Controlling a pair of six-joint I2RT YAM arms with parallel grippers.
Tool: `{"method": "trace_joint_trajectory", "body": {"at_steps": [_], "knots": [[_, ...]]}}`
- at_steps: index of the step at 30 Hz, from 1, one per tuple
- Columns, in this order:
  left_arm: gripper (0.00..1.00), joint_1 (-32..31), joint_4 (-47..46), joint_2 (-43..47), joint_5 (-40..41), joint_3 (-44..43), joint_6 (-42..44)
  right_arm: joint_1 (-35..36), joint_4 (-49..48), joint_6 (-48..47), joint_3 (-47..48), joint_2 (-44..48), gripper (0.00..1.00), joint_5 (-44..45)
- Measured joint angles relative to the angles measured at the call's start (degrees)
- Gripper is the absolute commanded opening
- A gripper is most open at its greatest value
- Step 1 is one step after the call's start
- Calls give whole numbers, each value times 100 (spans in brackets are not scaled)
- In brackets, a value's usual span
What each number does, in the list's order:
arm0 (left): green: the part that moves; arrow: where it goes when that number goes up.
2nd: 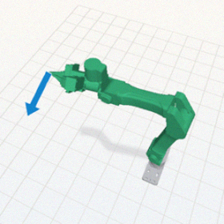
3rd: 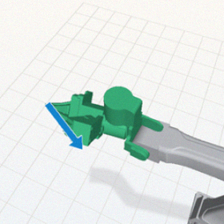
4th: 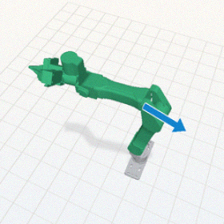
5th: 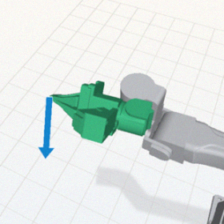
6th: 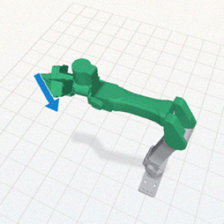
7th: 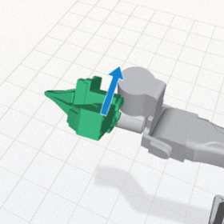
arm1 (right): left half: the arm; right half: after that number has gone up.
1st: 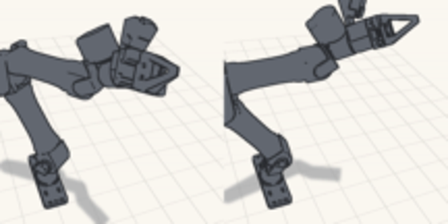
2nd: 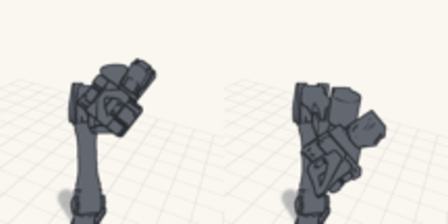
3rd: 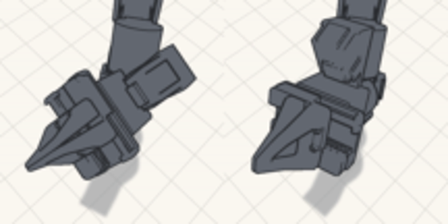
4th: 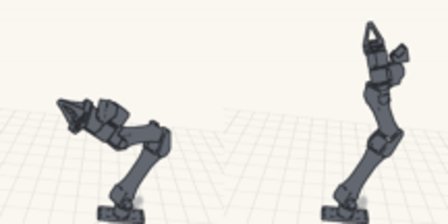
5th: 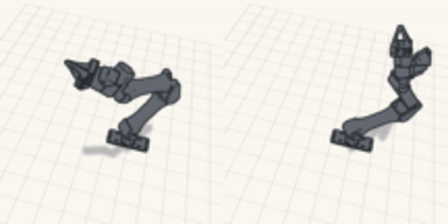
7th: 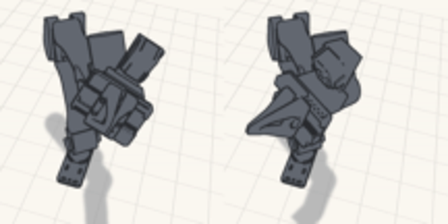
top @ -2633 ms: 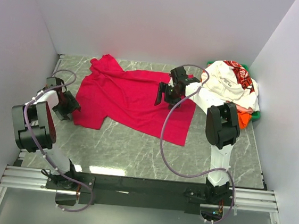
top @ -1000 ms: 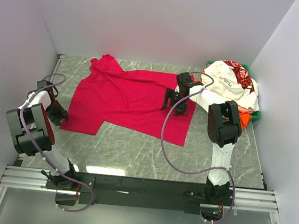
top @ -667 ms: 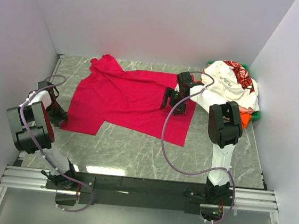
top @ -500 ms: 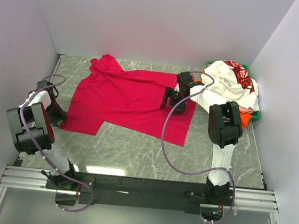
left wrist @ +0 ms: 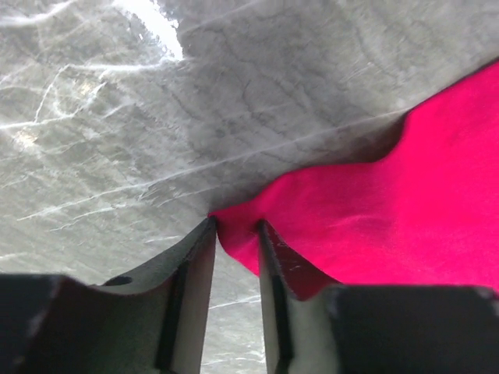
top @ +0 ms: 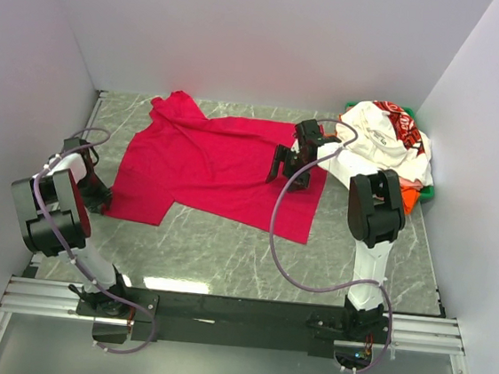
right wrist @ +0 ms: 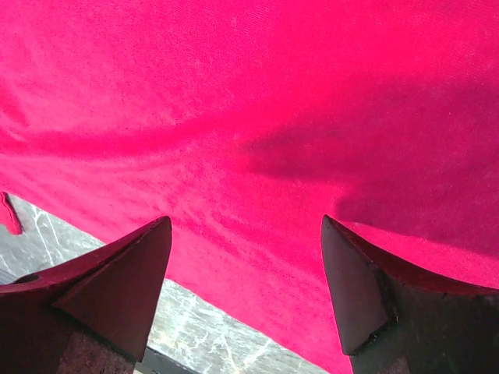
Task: Fold and stack the t-shirts
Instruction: Fold the tshirt
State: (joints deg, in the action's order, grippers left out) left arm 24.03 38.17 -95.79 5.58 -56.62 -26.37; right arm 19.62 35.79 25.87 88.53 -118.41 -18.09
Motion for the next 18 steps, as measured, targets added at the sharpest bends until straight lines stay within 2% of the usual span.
{"method": "trace_joint_trajectory", "body": {"at_steps": [6, 7, 12, 18], "knots": [[9, -2, -118, -31, -96, -9, -28, 0, -24, 0, -173, 243, 84, 17], [2, 0, -129, -33, -118, -9, -26, 0, -22, 0, -208, 313, 84, 26], [1, 0, -149, -26, -160, -9, 4, 0, -107, 2, -518, 734, 84, 68], [1, 0, -238, 81, -210, 85, 94, 0, -223, 4, -1762, 1759, 84, 256]]}}
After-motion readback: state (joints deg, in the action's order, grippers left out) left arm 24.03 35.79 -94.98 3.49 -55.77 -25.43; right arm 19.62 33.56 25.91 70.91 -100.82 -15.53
